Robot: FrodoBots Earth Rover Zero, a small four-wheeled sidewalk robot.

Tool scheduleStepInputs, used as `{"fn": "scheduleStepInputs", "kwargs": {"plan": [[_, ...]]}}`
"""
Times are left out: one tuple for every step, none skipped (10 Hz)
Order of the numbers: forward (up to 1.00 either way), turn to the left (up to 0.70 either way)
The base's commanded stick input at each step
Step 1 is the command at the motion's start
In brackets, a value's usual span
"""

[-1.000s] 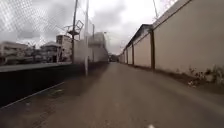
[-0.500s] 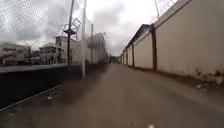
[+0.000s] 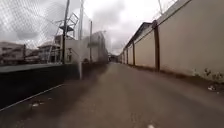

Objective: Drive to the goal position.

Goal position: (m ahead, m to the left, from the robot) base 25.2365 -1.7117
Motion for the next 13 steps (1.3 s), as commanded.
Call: {"fn": "scheduleStepInputs", "kwargs": {"plan": [[0.7, 0.0], [0.7, 0.0], [0.7, 0.0], [0.7, 0.0], [0.7, 0.0], [0.7, 0.0], [0.7, -0.06], [0.7, -0.35], [0.7, -0.35], [0.7, -0.17], [0.7, 0.0], [0.7, 0.0], [0.7, 0.0]]}}
